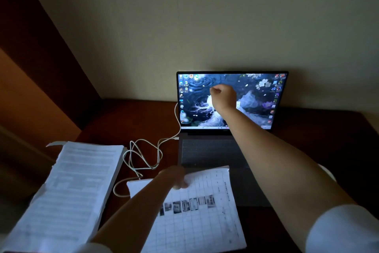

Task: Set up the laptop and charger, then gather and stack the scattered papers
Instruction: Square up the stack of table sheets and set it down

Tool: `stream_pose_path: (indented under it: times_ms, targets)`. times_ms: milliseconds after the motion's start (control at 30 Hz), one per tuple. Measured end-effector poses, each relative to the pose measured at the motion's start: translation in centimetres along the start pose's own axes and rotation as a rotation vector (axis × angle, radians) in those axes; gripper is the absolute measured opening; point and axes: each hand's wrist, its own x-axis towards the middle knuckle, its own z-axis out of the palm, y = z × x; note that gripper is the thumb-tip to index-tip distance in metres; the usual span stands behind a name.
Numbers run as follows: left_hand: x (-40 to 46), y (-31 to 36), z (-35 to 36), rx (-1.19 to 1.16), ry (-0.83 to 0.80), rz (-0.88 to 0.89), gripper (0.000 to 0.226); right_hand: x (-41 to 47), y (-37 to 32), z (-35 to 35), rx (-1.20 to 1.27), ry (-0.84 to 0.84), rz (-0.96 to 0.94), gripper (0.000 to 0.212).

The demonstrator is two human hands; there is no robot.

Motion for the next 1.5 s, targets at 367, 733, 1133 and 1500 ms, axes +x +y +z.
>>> stream_pose_path:
  times_ms: [367, 733, 1133, 1500]
  targets:
    - [-0.2, 0.1, -0.4, -0.032, 0.082, 0.052, 0.039, -2.4, 0.7, 0.2, 0.056, -0.097, 0.029, 0.023]
    - [-2.8, -1.1, -3.1, -0.155, 0.467, 0.091, 0.024, -5.7, 1.5, -1.2, -0.088, -0.188, 0.157, 0.025]
    - [-8.8, -2.6, -3.2, -1.038, 0.818, -0.001, 0.008, -13.2, 2.6, -2.9, -0.139, -0.218, 0.276, 0.083]
    - [-9.8, -3.5, -2.1, -1.326, 0.919, -0.014, 0.024, -14.5, 2.6, -1.4, 0.147, -0.269, 0.273, 0.027]
